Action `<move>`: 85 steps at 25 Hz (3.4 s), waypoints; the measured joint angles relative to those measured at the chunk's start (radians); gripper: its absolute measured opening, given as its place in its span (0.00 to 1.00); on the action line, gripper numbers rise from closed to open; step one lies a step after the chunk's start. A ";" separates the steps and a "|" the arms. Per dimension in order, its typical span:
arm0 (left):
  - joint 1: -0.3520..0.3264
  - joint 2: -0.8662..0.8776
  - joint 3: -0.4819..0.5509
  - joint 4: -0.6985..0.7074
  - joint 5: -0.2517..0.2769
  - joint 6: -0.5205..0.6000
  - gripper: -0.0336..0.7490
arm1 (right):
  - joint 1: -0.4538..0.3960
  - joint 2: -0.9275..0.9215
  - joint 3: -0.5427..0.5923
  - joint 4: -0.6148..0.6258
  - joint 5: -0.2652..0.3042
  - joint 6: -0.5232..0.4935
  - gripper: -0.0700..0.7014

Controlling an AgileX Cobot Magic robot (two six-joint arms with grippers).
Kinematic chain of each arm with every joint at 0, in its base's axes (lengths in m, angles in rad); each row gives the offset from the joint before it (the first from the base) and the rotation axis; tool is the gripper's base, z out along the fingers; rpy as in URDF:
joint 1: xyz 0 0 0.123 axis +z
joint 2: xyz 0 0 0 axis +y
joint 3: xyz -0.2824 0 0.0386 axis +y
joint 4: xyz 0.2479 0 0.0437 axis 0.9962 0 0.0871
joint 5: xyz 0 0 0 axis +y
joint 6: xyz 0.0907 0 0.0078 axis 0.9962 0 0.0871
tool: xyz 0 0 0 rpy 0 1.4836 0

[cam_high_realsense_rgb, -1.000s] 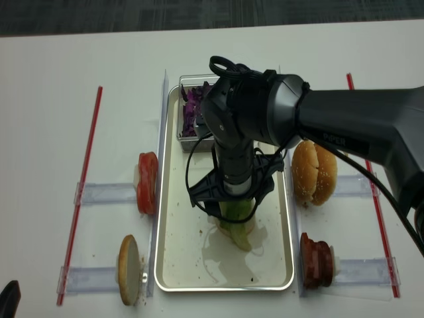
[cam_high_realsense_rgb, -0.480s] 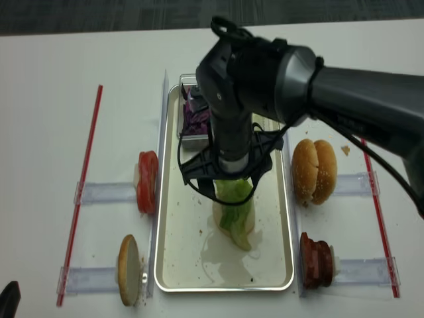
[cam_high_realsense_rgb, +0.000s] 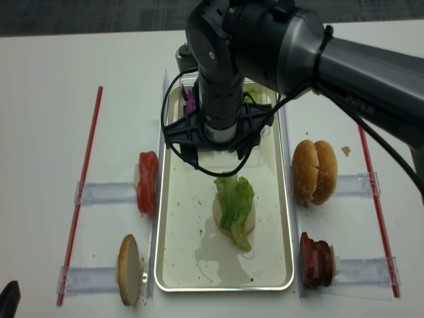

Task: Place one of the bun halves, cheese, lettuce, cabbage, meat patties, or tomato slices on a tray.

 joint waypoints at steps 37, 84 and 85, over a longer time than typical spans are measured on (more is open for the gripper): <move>0.000 0.000 0.000 0.000 0.000 0.000 0.60 | -0.682 -0.009 -0.010 0.004 0.005 -0.417 0.86; 0.000 0.000 0.000 0.000 0.000 0.000 0.60 | -0.799 -0.400 0.427 -0.025 -0.008 -0.511 0.86; 0.000 0.000 0.000 0.000 0.000 0.000 0.60 | -0.799 -0.423 0.458 -0.025 -0.020 -0.511 0.86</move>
